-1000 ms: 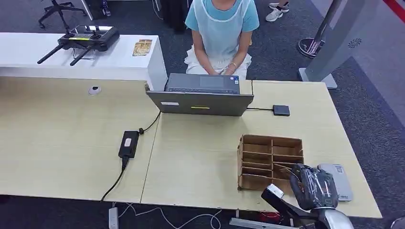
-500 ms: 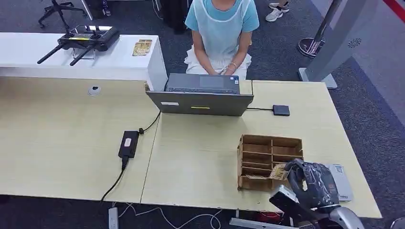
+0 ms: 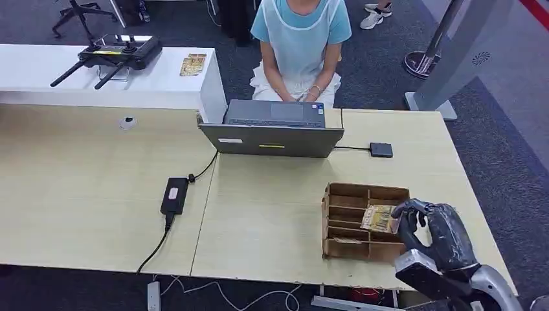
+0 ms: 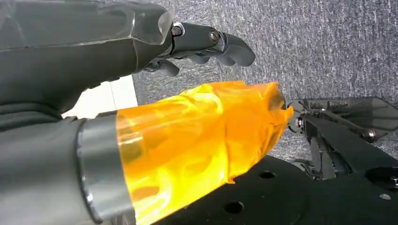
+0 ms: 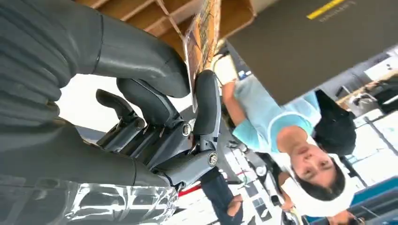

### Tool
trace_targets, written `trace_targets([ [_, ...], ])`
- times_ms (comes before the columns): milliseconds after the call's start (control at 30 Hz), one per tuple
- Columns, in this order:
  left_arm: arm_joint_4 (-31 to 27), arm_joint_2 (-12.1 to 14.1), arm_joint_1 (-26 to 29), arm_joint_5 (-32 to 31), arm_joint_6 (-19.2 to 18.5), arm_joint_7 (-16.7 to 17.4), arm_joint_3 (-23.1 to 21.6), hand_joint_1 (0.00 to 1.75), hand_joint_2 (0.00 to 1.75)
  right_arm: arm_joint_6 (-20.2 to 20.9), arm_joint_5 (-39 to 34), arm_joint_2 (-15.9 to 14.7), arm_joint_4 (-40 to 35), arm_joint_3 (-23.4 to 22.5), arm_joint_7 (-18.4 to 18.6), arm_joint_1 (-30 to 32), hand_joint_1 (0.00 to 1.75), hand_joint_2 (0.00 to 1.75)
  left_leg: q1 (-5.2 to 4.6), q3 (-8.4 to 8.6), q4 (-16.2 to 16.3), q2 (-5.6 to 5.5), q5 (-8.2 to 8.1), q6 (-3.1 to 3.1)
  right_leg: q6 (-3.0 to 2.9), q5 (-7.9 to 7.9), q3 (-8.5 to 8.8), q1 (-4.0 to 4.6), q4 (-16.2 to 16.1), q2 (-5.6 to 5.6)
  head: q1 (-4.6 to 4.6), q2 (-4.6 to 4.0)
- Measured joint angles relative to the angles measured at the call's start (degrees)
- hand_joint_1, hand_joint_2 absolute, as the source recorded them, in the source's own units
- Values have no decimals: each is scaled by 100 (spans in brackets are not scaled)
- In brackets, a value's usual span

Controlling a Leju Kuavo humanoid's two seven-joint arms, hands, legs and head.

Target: Pass the card to the sensor for recognition and then transmit it.

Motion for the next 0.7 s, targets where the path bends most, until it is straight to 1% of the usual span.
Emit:
trace_targets([
  [133, 0, 2, 0, 0, 0, -9, -4, 0, 0, 0, -96, 2, -18, -74, -81, -84, 175, 175, 0, -1, 0, 0, 0, 0, 0, 0, 0, 0, 0, -1, 0, -2],
  [300, 0, 13, 1, 0, 0, -11, -15, 0, 0, 0, -107, 2, -48, -85, -94, -136, 175, 175, 0, -1, 0, -1, 0, 0, 0, 0, 0, 0, 0, -1, 0, -2],
  [433, 0, 17, 0, 2, 0, -17, -20, 0, 0, 24, -226, 9, -48, -85, -175, -230, 175, 175, 0, -2, 0, 0, 0, 0, 0, 0, 0, 0, 1, 0, 0, 0],
  [533, 0, 20, -2, 2, 0, -26, -26, 0, 0, 74, -298, 20, -48, -68, -206, -459, 175, 175, 0, -1, 0, 1, 1, 0, 0, 1, 0, 0, 1, 2, 2, 0],
  [633, 0, 24, -6, 0, -4, -33, -44, 0, 0, 142, -339, 22, -44, -15, -182, -842, 175, 175, 0, -1, 0, 3, 3, 1, -1, 3, 1, 0, 3, 3, 0, -2],
  [700, 0, 31, -15, -2, -6, -33, -72, 0, 0, 273, -350, 22, -26, 72, -59, -1219, 175, 175, 0, 1, 0, 9, 4, 0, -5, 7, 1, 0, 5, 7, 0, 0],
])
